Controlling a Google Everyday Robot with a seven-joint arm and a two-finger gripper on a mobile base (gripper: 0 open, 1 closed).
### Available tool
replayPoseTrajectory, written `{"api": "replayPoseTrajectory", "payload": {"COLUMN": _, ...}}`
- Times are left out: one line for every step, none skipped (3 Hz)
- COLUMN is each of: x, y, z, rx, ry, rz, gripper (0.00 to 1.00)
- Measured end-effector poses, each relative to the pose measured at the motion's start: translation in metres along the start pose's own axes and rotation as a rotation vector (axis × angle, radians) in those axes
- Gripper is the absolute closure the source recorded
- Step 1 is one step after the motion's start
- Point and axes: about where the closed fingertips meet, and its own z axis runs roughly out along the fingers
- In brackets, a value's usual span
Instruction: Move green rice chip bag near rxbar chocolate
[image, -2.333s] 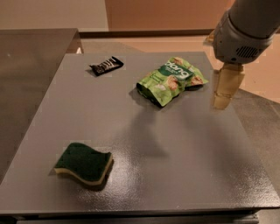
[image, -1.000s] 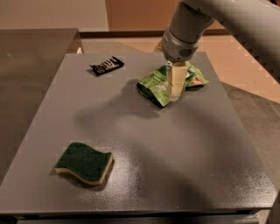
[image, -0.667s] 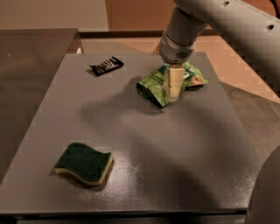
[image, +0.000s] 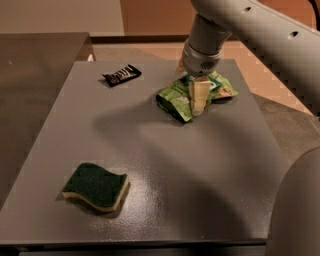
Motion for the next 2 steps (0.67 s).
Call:
{"api": "replayPoseTrajectory", "payload": {"x": 0.0011, "y": -0.0022, "z": -0.0005, "rx": -0.002, "ry": 0.019, "rz": -0.008, "gripper": 0.41}}
{"api": "replayPoseTrajectory", "payload": {"x": -0.0030, "y": -0.0056, "z": -0.0071, "rx": 0.014, "ry": 0.024, "rz": -0.016, "gripper": 0.64}}
